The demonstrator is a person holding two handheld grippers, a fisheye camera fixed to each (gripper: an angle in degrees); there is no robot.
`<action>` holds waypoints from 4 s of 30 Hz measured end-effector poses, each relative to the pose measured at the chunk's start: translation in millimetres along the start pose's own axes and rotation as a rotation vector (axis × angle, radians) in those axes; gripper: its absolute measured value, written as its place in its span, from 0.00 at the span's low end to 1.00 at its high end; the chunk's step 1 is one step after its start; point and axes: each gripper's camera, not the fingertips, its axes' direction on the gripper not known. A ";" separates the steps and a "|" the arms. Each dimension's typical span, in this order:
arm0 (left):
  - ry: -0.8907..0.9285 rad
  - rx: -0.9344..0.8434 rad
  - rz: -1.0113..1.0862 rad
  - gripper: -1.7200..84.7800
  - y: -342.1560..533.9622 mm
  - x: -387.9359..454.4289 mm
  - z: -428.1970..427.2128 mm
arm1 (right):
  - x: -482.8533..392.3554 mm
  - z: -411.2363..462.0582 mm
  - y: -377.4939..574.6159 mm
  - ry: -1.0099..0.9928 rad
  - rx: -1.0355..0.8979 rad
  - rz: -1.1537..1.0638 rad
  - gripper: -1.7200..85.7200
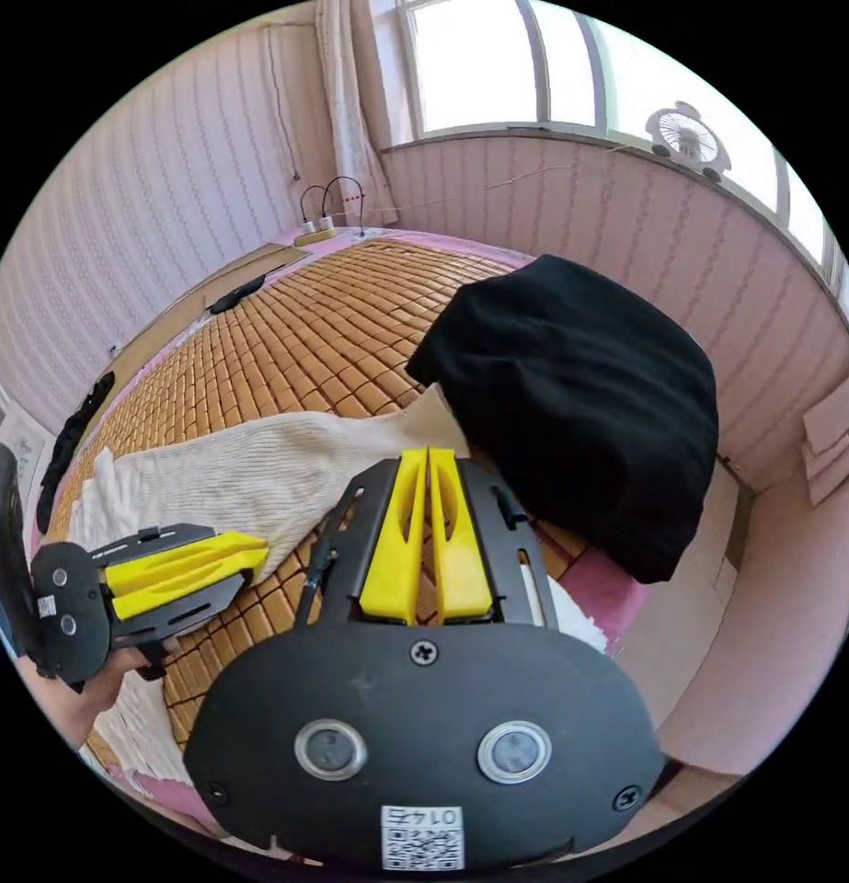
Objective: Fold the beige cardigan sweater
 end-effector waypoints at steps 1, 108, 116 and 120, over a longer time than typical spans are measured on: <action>0.001 0.026 -0.012 0.01 7.3 -0.6 -2.6 | 13.3 8.0 3.4 -0.053 -0.022 0.050 0.02; -0.201 0.268 -0.831 0.14 613.4 -88.0 -269.6 | -410.7 127.4 168.2 -0.490 -0.536 -0.682 0.12; -0.285 0.090 -0.697 0.17 543.8 -76.6 -202.8 | -407.5 78.5 196.6 -0.254 -0.245 -0.853 0.09; -0.271 0.104 -0.696 0.17 532.9 -75.9 -195.8 | -388.0 62.3 181.3 -0.276 -0.230 -0.810 0.09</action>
